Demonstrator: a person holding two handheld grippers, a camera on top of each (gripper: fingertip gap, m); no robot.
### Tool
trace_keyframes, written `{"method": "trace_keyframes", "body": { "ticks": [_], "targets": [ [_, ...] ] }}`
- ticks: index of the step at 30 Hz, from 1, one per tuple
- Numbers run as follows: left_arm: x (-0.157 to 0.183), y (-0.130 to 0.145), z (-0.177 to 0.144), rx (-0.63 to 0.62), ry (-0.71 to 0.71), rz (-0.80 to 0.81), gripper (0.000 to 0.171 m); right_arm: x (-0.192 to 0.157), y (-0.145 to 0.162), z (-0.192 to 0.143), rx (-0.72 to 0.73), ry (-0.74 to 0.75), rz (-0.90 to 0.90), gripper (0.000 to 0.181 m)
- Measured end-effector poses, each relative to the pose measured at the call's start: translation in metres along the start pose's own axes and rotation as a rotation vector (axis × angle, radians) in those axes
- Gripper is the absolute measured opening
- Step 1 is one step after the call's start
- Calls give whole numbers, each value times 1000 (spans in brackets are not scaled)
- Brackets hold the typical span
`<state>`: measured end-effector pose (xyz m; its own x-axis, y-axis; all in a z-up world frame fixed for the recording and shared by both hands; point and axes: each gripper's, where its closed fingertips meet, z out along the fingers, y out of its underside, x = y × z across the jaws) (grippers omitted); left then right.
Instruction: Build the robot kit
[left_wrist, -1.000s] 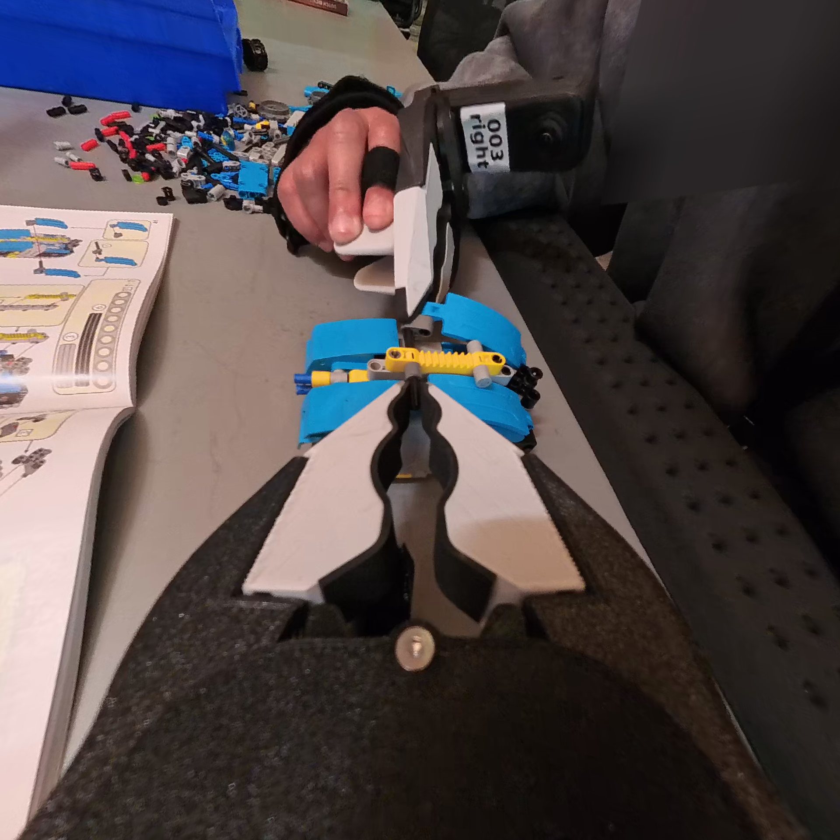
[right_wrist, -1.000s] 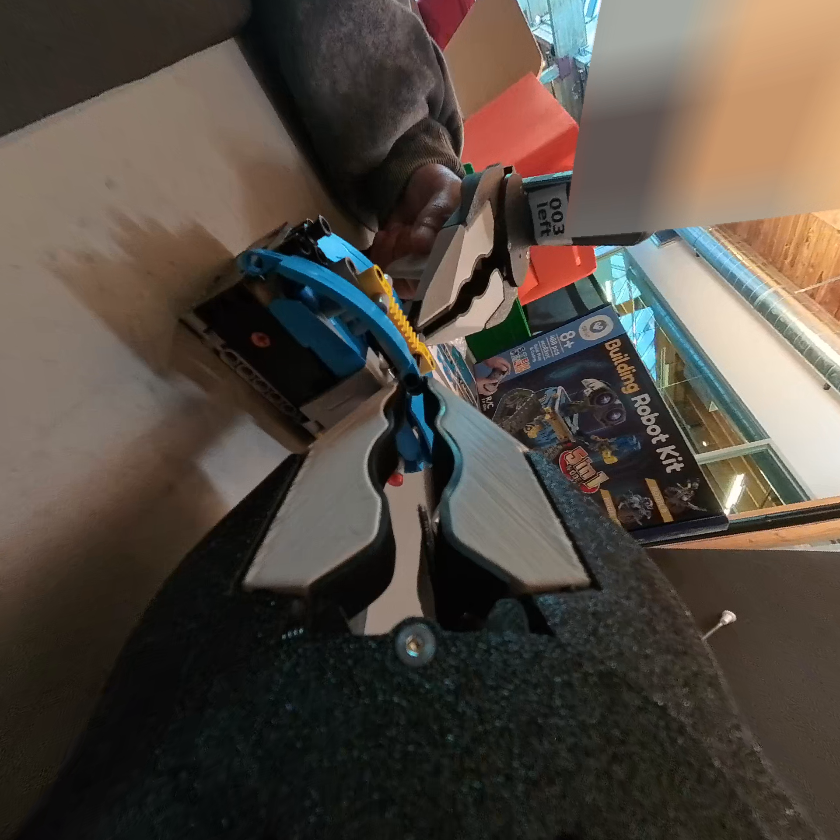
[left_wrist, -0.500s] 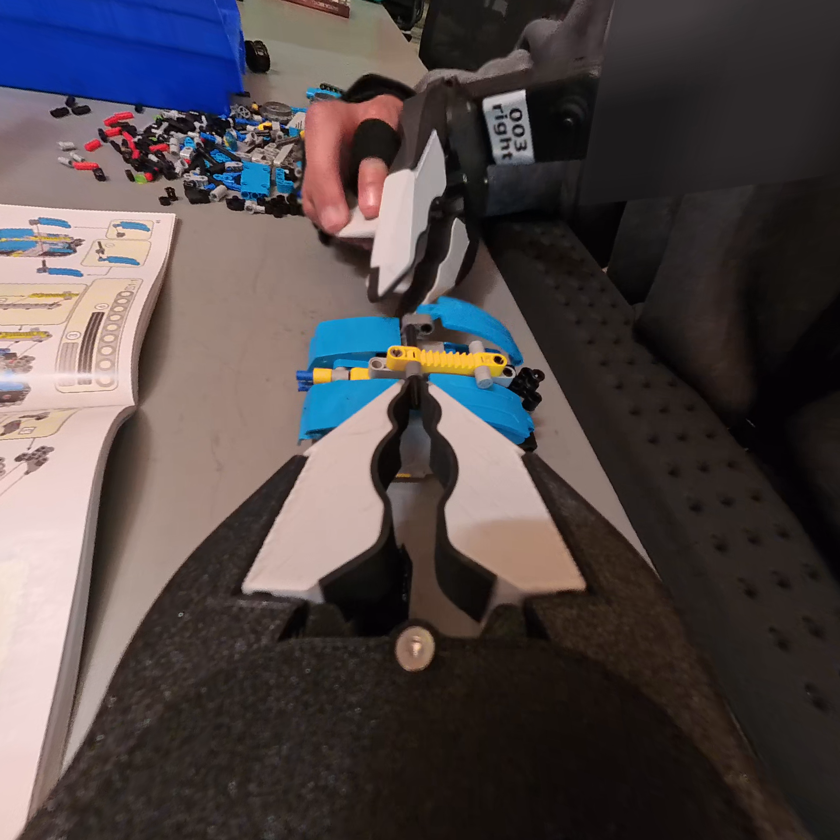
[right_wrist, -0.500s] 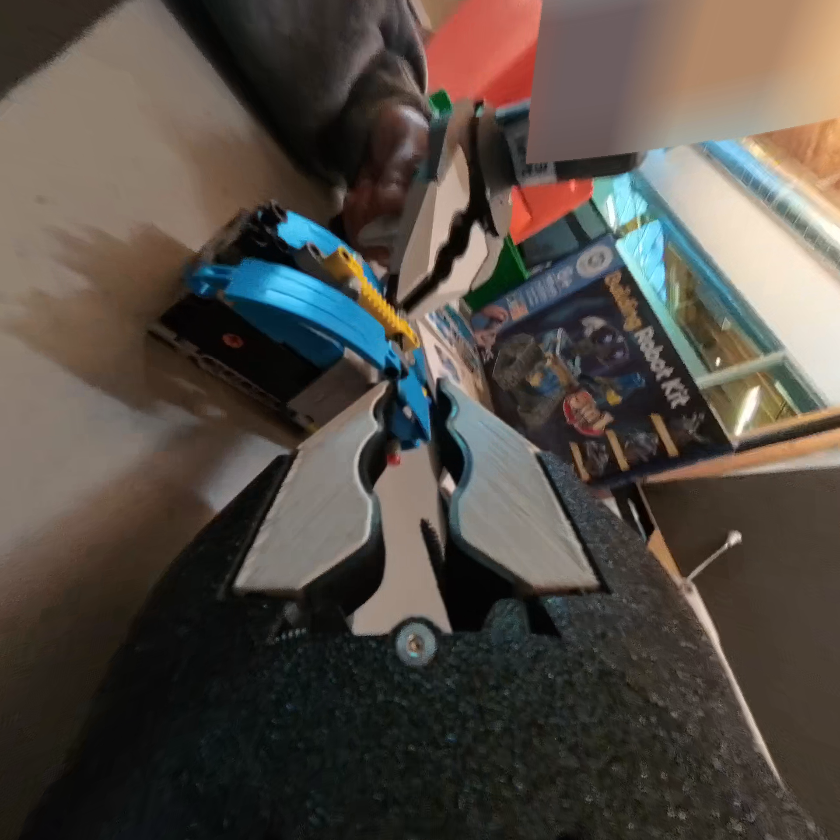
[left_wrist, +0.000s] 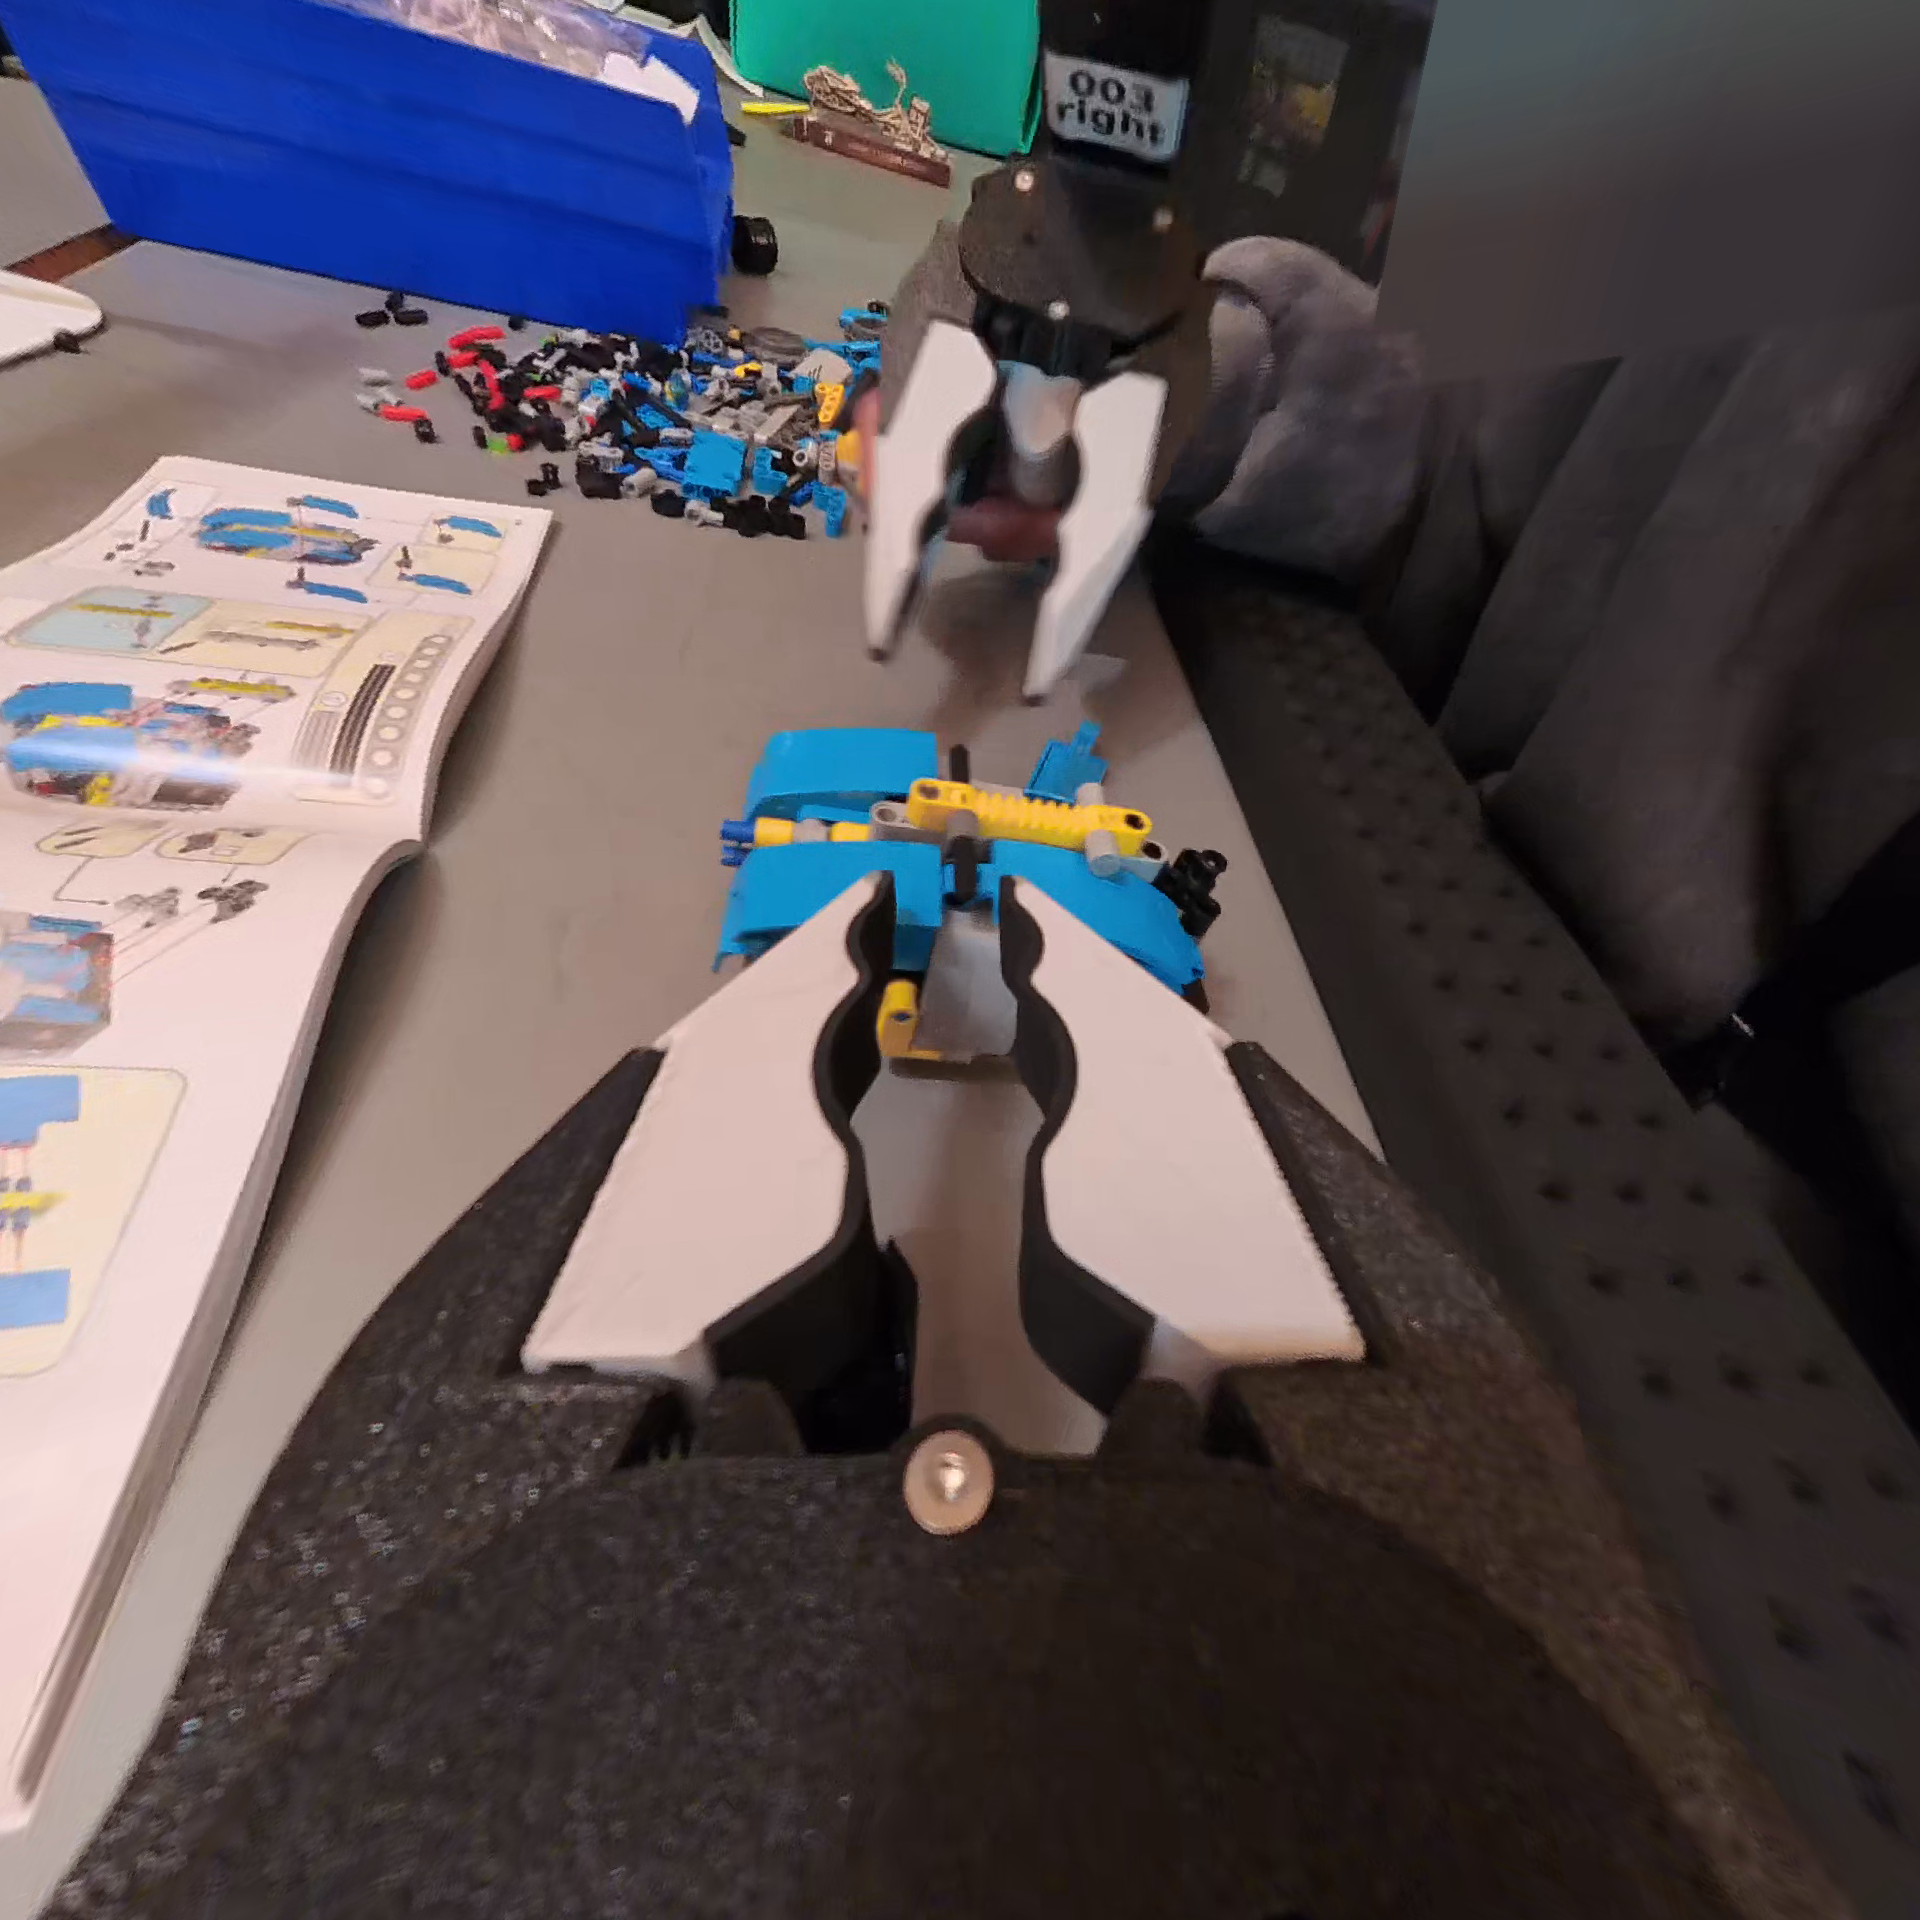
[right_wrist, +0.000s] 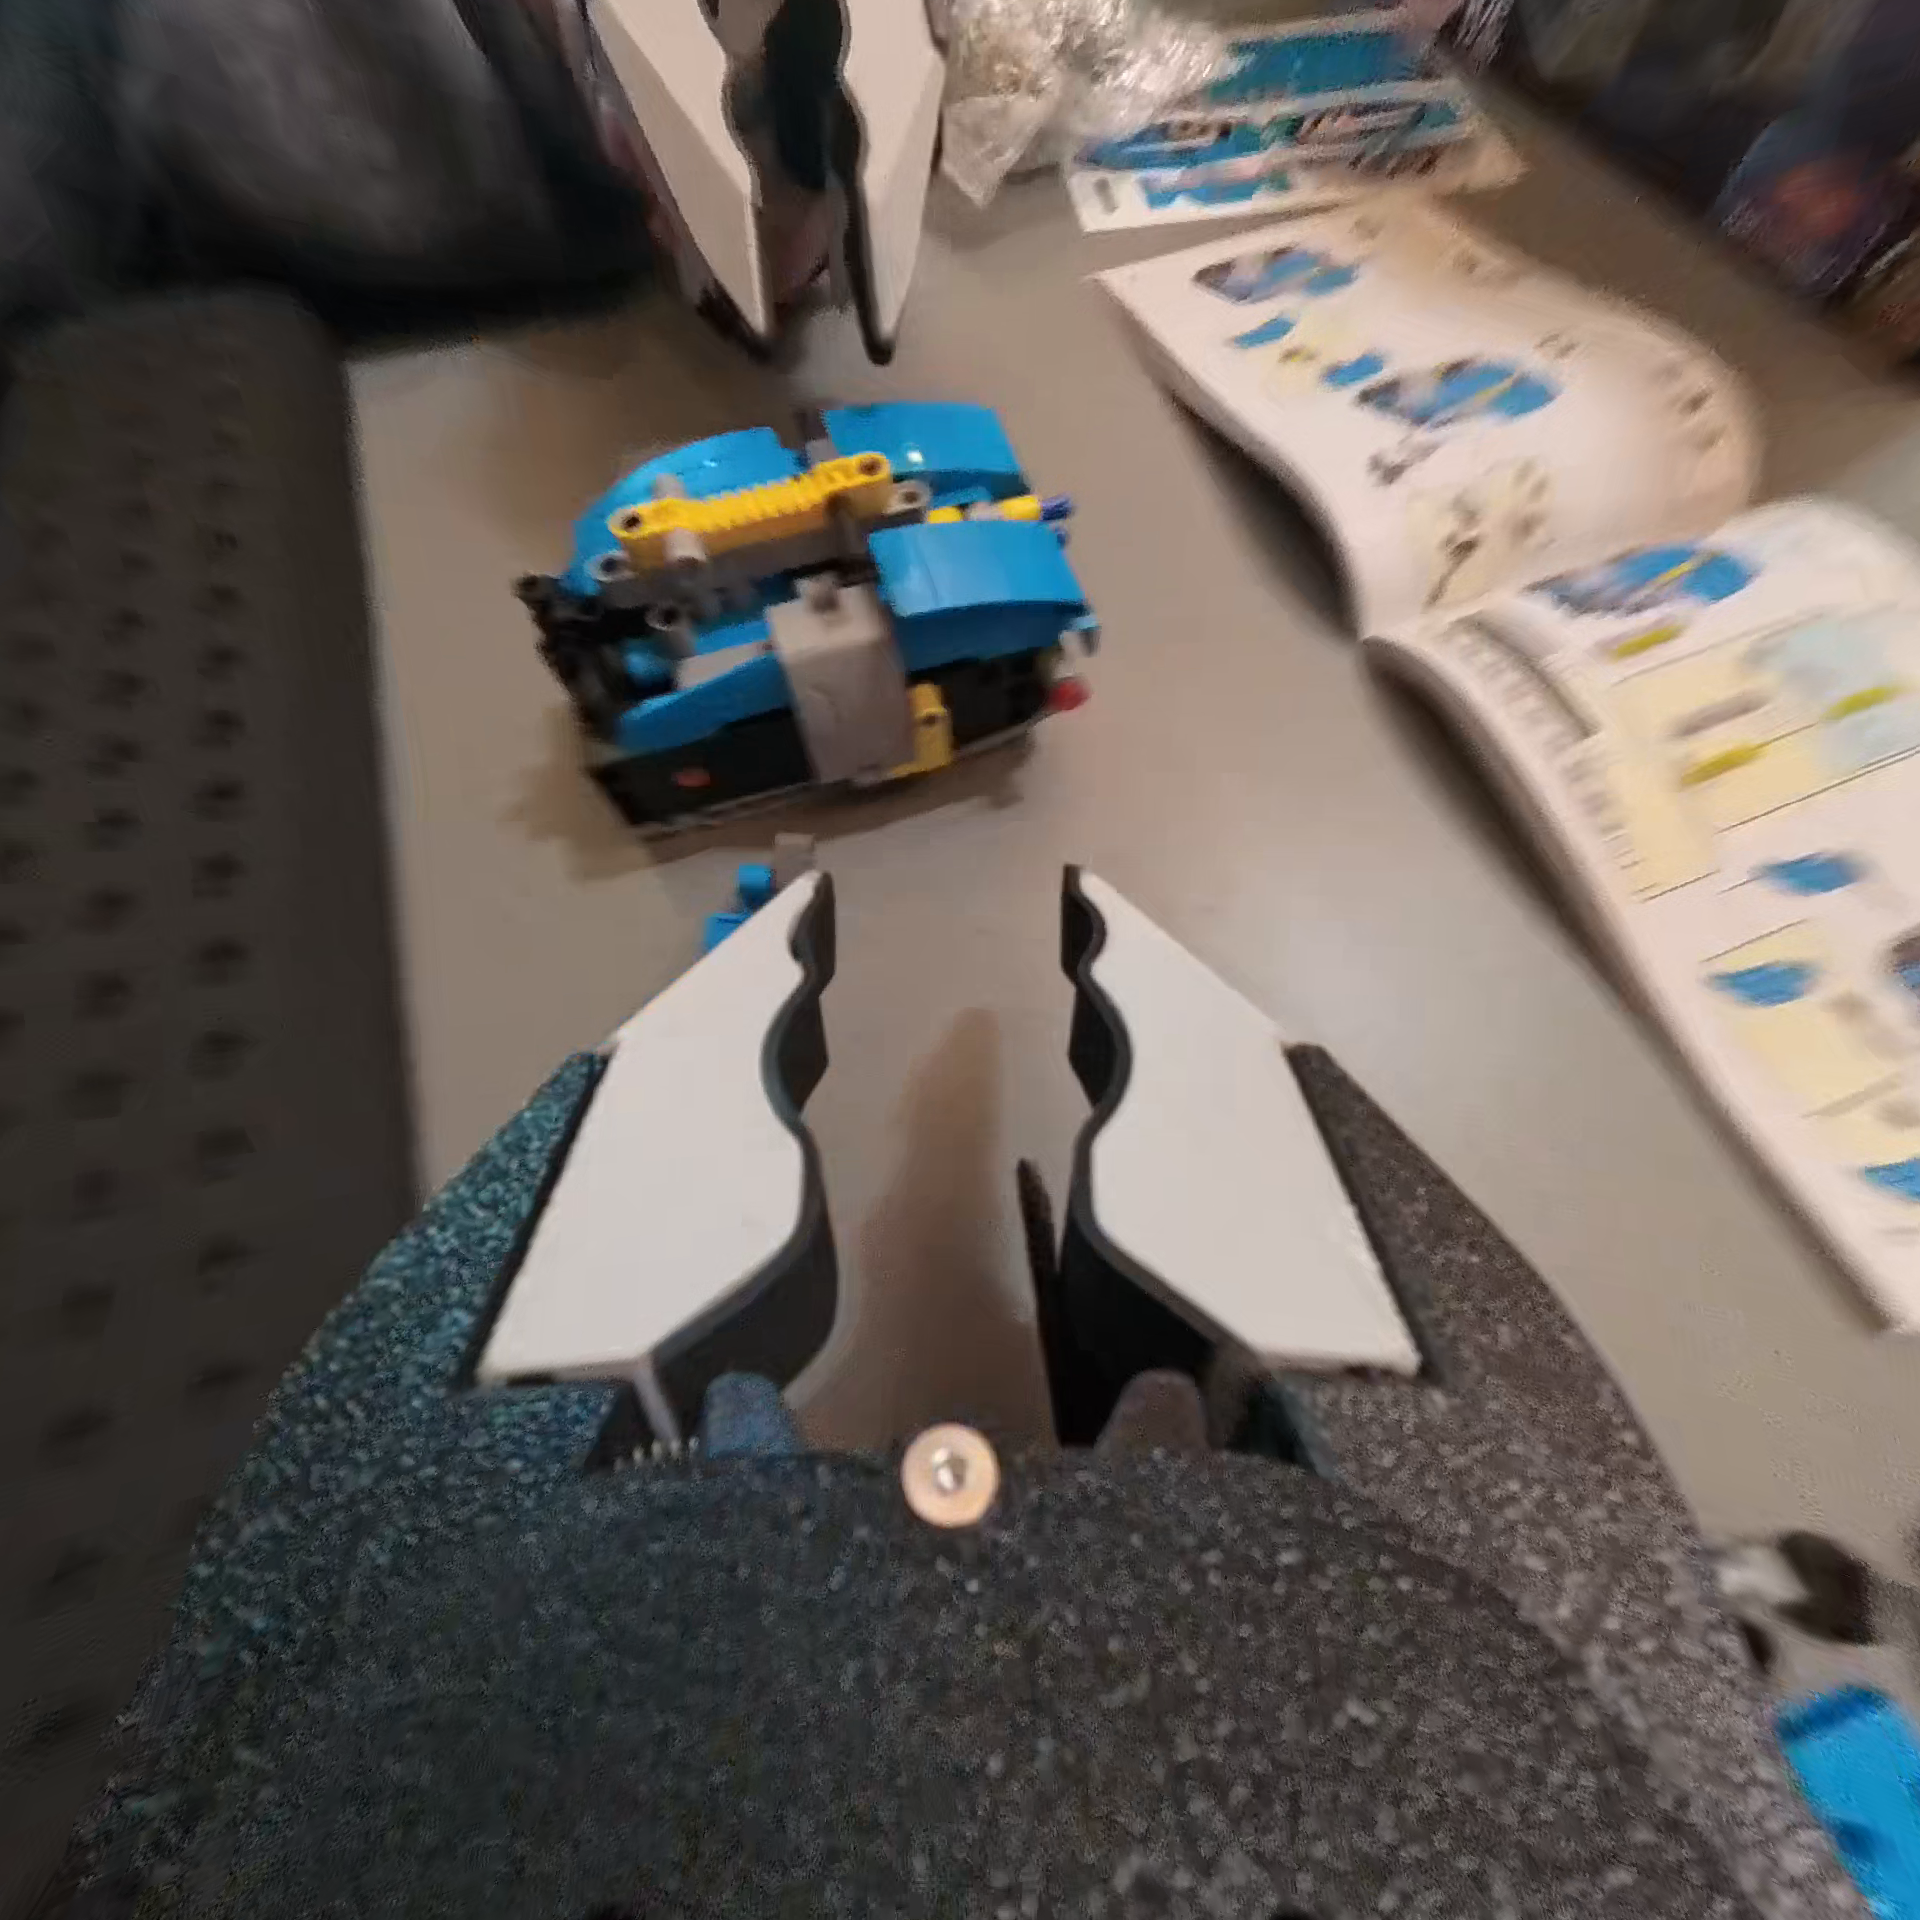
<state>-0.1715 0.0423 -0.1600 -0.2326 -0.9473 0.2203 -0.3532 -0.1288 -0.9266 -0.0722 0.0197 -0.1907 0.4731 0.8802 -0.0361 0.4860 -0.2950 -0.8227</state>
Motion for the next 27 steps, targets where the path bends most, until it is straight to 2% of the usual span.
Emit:
{"method": "trace_keyframes", "body": {
  "ticks": [2, 3, 7, 9, 12, 14, 19, 22, 25, 27],
  "targets": [
    [4, 1, 1, -3, -7, 20, 19, -33, 0, -4, -31, -146, 85, 47],
    [6, 3, 2, -13, -9, 27, 19, -42, 2, -4, -69, -161, 105, 47],
    [6, 5, 5, -33, -32, 52, 19, -47, 24, 8, -234, 39, -13, 50],
    [5, 3, 5, -16, -49, 68, 19, -52, 37, 13, -309, 73, -70, 48],
    [9, -5, 3, 25, -65, 110, 19, -48, 39, 14, -305, 99, -57, 34],
    [17, -8, 3, 40, -52, 144, 19, -52, 40, 15, -298, 52, -8, 24],
    [41, -22, 3, 110, -7, 228, 19, -51, 35, 13, -236, -68, 164, 23],
    [60, -30, 3, 148, 55, 238, 23, -64, -4, 0, -13, -282, 381, 23],
    [78, -39, 7, 194, 124, 194, 27, -99, -63, -26, 244, -691, 568, 23],
    [92, -51, 6, 266, 206, 115, 28, -113, -89, -33, 327, -885, 655, 23]
  ]
}}
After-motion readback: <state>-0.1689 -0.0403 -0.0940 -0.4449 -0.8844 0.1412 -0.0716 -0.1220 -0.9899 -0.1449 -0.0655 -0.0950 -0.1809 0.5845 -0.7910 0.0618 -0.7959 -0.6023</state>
